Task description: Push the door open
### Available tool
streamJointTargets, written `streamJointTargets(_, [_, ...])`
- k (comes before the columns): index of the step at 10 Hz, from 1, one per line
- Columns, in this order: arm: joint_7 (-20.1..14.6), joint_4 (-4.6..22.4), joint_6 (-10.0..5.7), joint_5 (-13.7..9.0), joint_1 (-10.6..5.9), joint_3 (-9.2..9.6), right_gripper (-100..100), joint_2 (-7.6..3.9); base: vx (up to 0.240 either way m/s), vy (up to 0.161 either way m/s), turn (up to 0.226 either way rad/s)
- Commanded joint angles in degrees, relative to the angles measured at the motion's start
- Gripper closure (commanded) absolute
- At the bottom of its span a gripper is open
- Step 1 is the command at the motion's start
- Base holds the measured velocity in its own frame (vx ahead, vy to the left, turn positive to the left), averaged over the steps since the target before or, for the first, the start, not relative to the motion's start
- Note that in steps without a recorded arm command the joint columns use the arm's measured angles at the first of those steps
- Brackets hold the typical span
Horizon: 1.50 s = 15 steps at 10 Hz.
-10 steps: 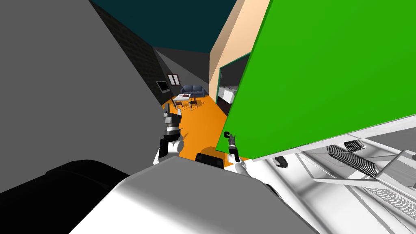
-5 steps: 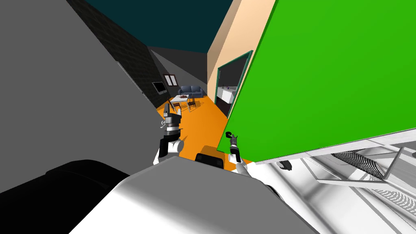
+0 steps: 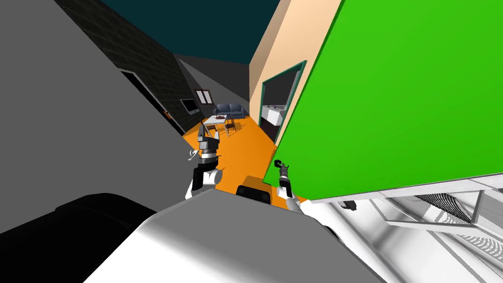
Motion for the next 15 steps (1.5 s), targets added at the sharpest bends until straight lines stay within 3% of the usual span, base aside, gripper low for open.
streamJointTargets(1, [0.06, 0.41, -0.56, -0.42, -0.45, -0.71, 100, -0.49, 0.17, 0.039, -0.04])
streamJointTargets(9, [1.14, 0.76, -0.82, -2.95, -0.06, -4.58, 100, -1.63, 0.198, 0.058, -0.074])
streamJointTargets(15, [1.55, 0.89, -0.92, -3.91, 0.09, -6.07, 100, -2.04, 0.109, 0.037, -0.039])
